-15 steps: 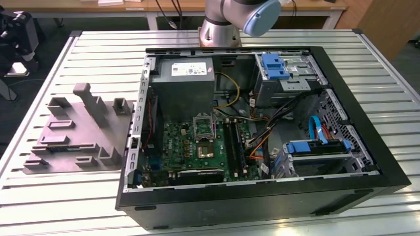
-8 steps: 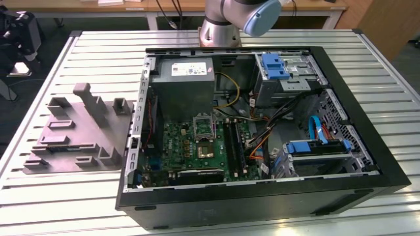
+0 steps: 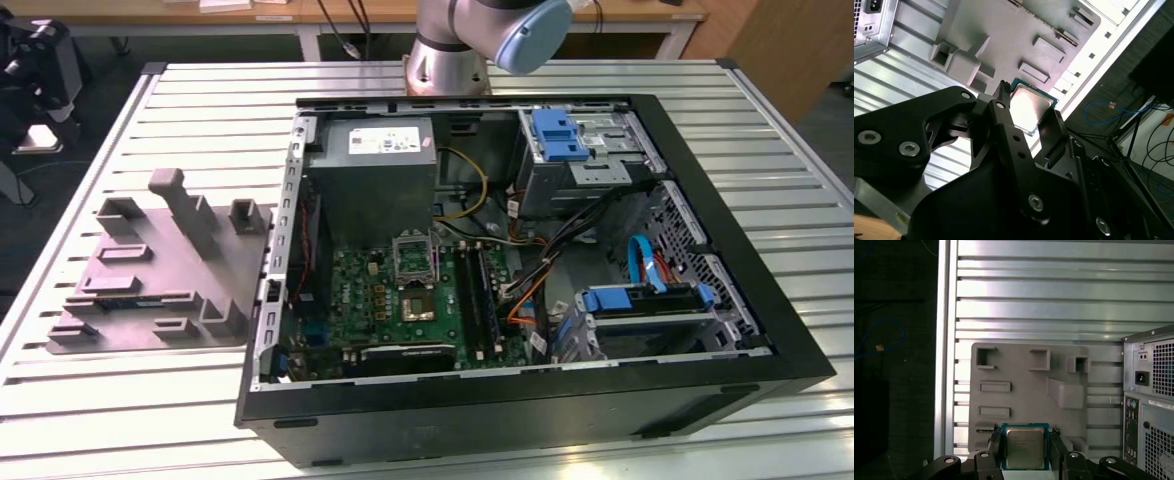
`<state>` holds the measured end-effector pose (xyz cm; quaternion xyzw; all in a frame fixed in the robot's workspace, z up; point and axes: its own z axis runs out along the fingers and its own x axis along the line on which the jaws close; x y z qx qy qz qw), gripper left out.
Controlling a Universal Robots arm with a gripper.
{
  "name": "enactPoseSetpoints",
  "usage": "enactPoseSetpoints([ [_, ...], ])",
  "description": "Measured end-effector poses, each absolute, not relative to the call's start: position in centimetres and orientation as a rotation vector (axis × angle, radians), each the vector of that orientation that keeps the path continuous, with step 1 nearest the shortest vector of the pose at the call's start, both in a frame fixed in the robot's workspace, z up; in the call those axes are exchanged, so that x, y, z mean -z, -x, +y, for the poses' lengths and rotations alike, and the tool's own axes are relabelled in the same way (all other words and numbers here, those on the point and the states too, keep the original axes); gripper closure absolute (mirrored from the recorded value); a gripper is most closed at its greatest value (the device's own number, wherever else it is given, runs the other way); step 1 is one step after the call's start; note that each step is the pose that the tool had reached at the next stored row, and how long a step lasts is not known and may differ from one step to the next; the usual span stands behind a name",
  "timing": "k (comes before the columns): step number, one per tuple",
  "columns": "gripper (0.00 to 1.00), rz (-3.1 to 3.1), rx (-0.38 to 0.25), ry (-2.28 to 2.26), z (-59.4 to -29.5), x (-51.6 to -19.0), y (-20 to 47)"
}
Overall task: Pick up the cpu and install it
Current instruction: 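Pick up the cpu and move it towards the insertion slot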
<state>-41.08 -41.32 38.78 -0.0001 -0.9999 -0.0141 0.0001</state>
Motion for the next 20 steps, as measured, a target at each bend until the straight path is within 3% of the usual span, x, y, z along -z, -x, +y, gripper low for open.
enactPoseSetpoints([
  [20, 0.53, -3.141, 0.044, 0.000, -41.3, -38.9, 40.0],
])
